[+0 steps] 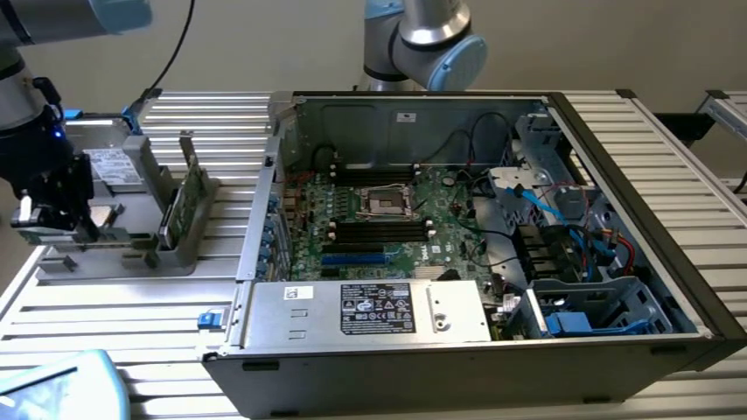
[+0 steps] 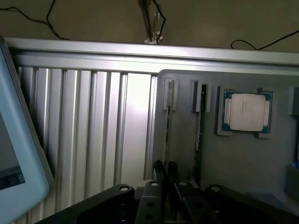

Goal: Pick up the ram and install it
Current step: 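Pick up the ram and move it above insertion slot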

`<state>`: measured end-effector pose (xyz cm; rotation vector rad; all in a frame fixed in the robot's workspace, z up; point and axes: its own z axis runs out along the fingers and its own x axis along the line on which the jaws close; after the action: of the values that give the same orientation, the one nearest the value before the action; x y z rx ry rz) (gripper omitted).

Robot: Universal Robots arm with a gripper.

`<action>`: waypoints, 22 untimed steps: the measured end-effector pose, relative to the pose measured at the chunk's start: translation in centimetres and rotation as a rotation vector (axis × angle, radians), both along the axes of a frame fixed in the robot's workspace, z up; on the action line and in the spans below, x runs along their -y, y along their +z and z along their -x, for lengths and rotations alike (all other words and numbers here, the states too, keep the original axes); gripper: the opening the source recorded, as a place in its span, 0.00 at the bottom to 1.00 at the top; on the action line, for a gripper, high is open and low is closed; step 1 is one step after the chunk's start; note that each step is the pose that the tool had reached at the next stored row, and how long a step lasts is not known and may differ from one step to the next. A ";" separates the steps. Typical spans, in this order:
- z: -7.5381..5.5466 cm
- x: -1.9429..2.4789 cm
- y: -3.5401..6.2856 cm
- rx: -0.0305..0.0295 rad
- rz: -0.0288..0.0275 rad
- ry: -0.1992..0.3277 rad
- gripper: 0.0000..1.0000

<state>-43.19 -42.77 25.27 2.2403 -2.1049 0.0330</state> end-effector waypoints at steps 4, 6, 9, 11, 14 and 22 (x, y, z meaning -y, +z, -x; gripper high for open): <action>-1.1 0.00 1.17 -0.0079 0.0000 0.001 0.14; -1.7 0.00 1.83 -0.0117 0.0000 0.001 0.14; -2.5 0.00 2.81 -0.0181 0.0000 0.002 0.14; -3.1 0.00 3.43 -0.0226 0.0000 0.002 0.14; -4.1 0.00 4.23 -0.0297 0.0000 0.003 0.14; -6.7 0.01 5.99 -0.0476 -0.0001 0.005 0.14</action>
<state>-36.53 -42.78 31.26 2.2231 -2.0759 -0.0200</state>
